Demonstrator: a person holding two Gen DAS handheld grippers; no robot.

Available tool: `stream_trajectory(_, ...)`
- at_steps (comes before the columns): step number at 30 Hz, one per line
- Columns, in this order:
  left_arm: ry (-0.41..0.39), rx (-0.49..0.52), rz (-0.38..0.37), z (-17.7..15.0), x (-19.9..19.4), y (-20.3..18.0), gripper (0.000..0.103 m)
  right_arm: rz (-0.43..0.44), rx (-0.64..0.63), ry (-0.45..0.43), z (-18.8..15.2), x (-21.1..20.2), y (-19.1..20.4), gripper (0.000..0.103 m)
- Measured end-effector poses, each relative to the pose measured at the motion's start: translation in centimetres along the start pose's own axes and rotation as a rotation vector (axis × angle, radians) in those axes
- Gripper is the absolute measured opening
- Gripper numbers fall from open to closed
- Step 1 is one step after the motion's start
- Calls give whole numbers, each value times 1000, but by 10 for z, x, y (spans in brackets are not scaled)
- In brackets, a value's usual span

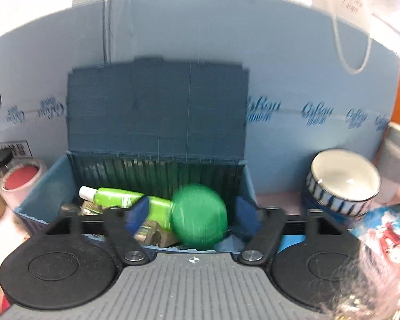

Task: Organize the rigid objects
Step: 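Carry the green jar into the blue box and open the right tool, then withdraw the right tool from the blue box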

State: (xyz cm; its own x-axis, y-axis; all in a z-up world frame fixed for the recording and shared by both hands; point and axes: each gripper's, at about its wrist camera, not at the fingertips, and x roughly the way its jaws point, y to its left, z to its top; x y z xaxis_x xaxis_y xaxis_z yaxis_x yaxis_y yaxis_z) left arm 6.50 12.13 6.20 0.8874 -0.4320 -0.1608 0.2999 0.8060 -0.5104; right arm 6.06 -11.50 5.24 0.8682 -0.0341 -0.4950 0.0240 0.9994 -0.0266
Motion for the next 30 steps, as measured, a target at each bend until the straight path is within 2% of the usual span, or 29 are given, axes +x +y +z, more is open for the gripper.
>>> stream_trajectory(4,-127,34,-43,9,-27,-13,103,20,61,-136,-3,-40,-7,87)
stream_trajectory(6,-188,95,-67,12,-41,-25,103,66,112,-233,-9,-63,-13,99)
stream_trajectory(7,-216,126,-67,13,-47,-31,103,88,127,-281,-14,-74,-15,102)
stream_trajectory(11,-249,219,-63,9,-63,-46,103,102,125,-384,-36,-98,-15,103)
stream_trajectory(13,-250,255,-38,3,-67,-48,103,78,113,-411,-45,-102,-10,103)
stream_trajectory(18,-324,328,71,-24,-76,-42,103,32,112,-442,-69,-98,-5,103)
stream_trajectory(21,-315,331,119,-39,-67,-33,103,16,128,-474,-76,-95,-5,103)
stream_trajectory(26,-257,316,148,-63,-46,-22,103,-24,156,-537,-85,-88,-5,103)
stream_trajectory(30,-250,315,240,-73,-36,-16,103,-15,146,-550,-89,-82,-5,103)
